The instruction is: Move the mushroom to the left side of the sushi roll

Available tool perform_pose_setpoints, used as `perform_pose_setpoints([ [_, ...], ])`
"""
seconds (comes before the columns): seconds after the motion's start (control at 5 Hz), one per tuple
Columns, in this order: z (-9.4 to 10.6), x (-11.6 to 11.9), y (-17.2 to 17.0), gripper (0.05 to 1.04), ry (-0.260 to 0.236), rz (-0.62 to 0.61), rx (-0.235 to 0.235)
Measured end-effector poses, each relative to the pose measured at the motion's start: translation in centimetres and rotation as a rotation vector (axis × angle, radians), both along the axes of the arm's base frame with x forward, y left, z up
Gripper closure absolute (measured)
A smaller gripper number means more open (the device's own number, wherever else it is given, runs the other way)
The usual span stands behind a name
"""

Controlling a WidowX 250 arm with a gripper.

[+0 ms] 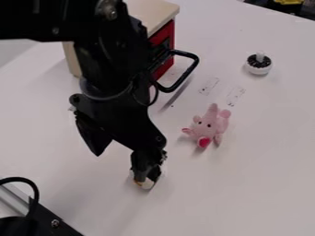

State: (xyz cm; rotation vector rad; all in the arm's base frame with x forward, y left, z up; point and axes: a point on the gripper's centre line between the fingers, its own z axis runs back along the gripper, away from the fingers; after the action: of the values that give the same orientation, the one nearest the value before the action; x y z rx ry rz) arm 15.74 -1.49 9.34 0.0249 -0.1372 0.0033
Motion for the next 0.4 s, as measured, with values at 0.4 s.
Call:
perform_pose_setpoints([
  [0.4,-1.3,4.1,0.4,0.083,0.034,-0.013,0.002],
])
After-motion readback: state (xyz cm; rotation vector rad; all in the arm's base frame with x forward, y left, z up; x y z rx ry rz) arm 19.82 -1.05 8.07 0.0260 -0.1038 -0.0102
